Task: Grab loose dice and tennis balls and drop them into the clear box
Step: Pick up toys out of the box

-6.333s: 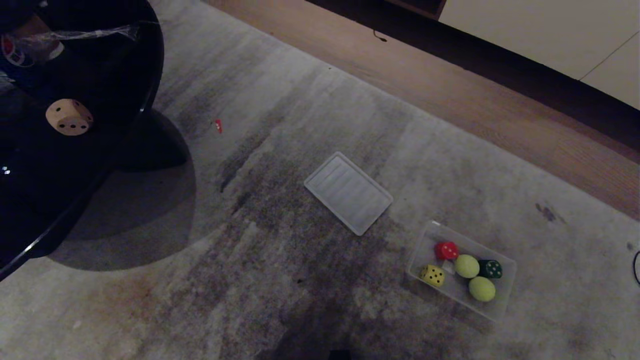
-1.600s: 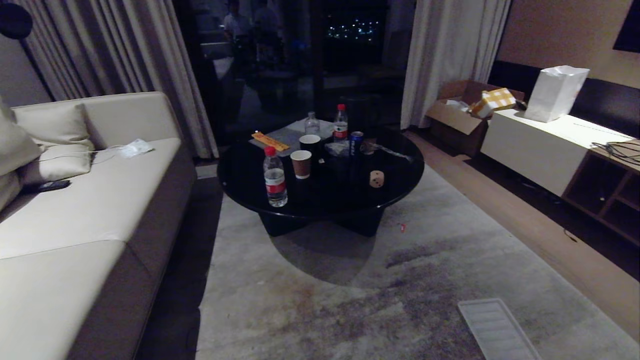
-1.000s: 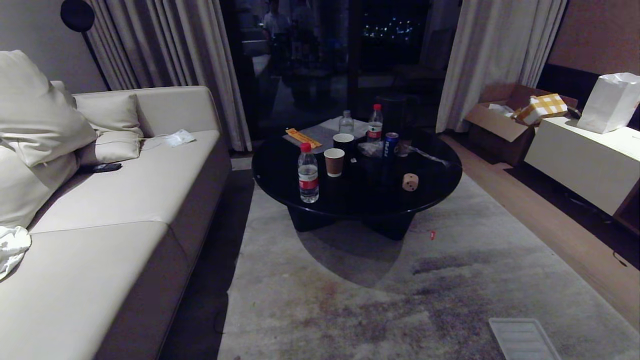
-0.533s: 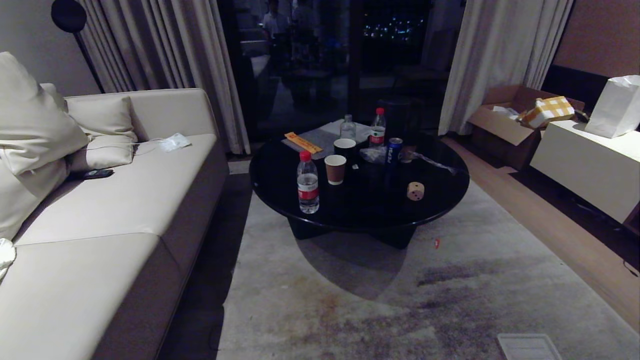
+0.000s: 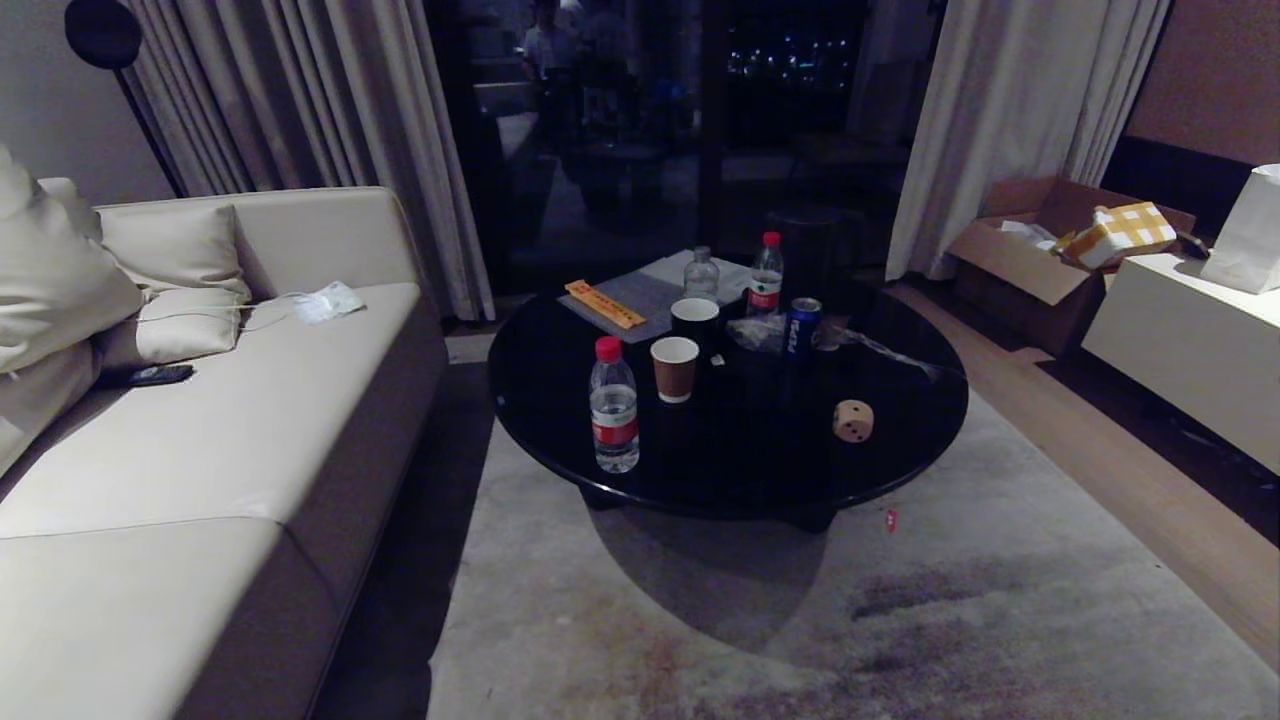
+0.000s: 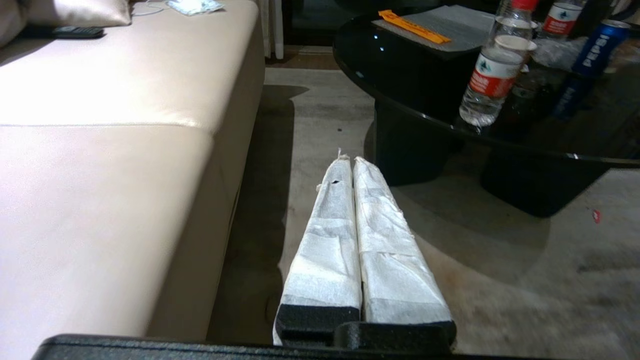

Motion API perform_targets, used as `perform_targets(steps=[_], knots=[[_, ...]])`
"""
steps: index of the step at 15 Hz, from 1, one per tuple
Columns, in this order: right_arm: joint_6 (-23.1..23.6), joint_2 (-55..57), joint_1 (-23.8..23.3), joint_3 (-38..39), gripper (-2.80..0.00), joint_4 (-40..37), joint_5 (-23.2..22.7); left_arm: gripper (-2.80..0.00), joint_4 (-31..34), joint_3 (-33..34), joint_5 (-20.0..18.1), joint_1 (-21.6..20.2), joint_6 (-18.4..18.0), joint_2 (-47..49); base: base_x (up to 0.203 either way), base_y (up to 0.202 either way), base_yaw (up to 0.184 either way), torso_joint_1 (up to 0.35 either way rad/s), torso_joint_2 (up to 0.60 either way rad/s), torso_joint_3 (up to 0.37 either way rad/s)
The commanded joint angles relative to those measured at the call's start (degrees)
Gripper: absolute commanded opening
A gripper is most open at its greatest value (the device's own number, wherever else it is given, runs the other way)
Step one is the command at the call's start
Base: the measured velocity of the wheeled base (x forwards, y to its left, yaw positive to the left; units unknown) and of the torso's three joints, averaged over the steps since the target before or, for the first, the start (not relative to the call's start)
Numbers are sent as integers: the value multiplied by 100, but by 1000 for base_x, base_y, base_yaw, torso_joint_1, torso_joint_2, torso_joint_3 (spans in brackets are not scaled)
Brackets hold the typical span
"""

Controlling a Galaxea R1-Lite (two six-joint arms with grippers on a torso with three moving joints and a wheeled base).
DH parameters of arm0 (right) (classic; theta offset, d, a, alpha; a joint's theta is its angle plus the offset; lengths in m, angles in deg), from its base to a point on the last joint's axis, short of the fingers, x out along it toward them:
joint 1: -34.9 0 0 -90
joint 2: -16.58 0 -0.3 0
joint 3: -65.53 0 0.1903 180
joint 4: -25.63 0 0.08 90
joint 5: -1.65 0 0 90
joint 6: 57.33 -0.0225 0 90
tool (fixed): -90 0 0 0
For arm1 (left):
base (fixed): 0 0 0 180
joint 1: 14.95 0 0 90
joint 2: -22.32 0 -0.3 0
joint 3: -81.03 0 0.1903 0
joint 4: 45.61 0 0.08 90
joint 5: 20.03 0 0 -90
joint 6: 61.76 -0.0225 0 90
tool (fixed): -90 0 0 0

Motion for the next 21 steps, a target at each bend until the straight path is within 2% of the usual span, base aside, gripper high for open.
perform_targets(steps=[1,21], knots=[[1,9,0,53,-280,3,-4,-280,3,9,2,0,6,9,182,0,-2,7,7,2],[1,9,0,53,-280,3,-4,-280,4,9,-7,0,-38,9,183,0,-1,2,3,2]])
